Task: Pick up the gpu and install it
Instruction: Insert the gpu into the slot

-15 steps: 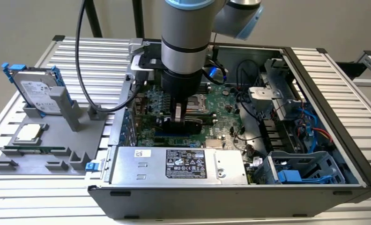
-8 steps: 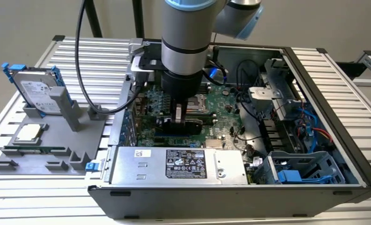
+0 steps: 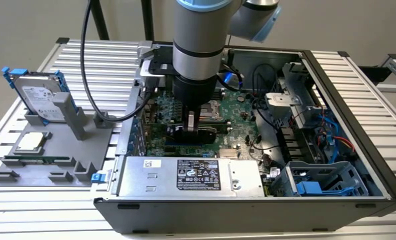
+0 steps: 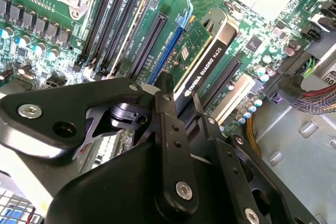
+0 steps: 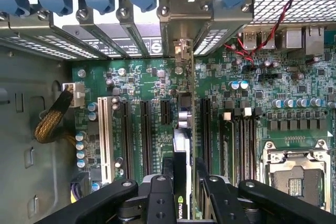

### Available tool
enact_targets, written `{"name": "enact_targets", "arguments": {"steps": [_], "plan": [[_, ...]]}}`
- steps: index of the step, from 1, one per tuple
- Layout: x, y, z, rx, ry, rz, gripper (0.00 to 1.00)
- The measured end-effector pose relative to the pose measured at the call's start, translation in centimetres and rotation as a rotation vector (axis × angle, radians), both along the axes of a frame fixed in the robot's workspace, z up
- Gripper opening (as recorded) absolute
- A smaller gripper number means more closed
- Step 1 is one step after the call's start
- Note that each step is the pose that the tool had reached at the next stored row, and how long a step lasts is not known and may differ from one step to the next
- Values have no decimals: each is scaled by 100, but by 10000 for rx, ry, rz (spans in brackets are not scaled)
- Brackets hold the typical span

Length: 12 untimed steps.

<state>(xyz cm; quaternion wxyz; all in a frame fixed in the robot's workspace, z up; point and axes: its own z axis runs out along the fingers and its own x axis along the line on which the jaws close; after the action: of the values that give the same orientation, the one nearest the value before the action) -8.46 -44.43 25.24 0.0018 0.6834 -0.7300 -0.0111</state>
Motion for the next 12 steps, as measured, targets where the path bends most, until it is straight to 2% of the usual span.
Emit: {"name": "enact_targets", "arguments": {"steps": [8,12], "plan": [[1,0,-1,-38,1,12,0],[1,0,-22,-39,2,12,0]]}}
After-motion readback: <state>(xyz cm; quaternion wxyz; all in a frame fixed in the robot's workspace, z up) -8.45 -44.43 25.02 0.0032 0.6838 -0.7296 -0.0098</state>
